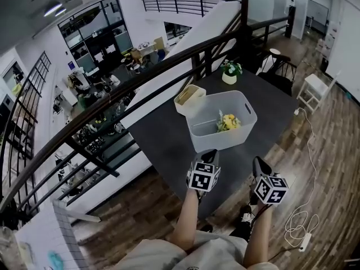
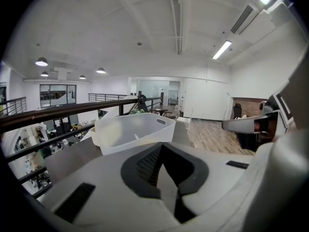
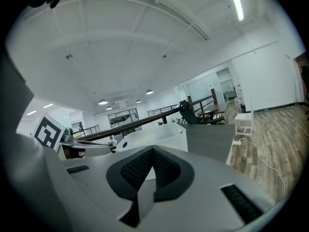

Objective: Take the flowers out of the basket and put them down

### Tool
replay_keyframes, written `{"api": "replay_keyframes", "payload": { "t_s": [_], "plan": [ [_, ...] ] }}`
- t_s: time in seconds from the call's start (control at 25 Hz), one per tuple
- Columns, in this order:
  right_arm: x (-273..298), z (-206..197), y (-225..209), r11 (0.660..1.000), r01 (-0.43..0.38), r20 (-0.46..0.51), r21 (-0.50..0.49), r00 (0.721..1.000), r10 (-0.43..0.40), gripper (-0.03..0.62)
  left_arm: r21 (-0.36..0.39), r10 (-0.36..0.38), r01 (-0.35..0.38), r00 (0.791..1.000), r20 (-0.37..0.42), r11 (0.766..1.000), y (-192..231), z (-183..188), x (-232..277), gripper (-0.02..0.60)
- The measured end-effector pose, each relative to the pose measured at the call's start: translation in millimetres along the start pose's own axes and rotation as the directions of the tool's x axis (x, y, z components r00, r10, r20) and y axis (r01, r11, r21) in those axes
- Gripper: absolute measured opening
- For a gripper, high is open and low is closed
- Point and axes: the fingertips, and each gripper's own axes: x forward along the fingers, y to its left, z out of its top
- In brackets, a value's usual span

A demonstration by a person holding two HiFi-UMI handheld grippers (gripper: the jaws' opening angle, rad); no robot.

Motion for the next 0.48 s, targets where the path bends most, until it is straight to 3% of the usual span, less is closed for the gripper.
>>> {"api": "replay_keyframes", "payload": {
  "t_s": [0.16,0.48],
  "plan": [
    [18.4,4.4,-8.3,0.999,-0.050,-0.018,-0.009,0.999,0.049,0.018,-0.070,0.018,-0.015,0.999,0.048,0.997,-4.3,12.8,17.9,0.023],
    [43.9,18.3,-64.5,0.995,-0.095,-0.057,-0.015,0.994,0.094,0.018,-0.085,0.071,-0.070,0.997,0.012,0.994,-24.1,18.1,71.2,0.023]
  ]
}}
